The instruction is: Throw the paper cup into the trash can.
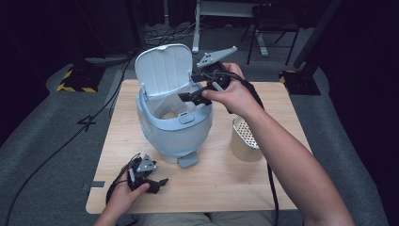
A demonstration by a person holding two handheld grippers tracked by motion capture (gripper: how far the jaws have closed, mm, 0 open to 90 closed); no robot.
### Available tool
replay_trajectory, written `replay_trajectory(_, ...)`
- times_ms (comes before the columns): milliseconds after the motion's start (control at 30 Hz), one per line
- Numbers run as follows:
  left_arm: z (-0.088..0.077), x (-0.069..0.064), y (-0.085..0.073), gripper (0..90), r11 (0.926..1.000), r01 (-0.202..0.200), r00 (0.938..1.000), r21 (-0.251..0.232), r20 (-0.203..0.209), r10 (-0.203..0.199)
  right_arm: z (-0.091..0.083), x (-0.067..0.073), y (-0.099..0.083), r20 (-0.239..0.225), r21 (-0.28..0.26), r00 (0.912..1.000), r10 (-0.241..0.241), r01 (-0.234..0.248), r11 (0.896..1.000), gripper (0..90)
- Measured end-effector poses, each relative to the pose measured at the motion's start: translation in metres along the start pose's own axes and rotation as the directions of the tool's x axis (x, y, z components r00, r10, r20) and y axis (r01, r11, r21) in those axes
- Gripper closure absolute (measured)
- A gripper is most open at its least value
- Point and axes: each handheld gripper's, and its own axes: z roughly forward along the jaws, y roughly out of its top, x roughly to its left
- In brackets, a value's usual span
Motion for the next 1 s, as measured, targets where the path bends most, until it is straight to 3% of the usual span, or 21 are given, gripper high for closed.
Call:
replay_trajectory(200, 0.0, 0.0, 0.0, 17.8, 1.0, 0.0, 1.0, 0.0, -0.001, 0.0, -0.032, 0.004, -0.006, 0.021, -0.019, 0.9998, 0.0, 0.0, 1.0, 18.3)
replay_trajectory(400, 0.0, 0.0, 0.0, 17.8, 1.0, 0.001, 1.0, 0.001, 0.0, -0.001, -0.07, 0.009, -0.027, 0.058, -0.019, 0.9983, -0.006, 0.008, 1.0, 18.5)
replay_trajectory(633, -0.005, 0.003, -0.005, 17.9, 1.0, 0.007, 1.0, 0.003, -0.007, -0.007, -0.116, 0.015, -0.065, 0.128, -0.011, 0.9918, -0.001, 0.002, 1.0, 20.0)
replay_trajectory(1000, -0.01, 0.008, -0.011, 17.7, 0.9998, 0.019, 0.9997, 0.001, -0.018, -0.019, -0.168, 0.019, -0.132, 0.174, -0.005, 0.9835, 0.05, -0.05, 0.999, 22.2)
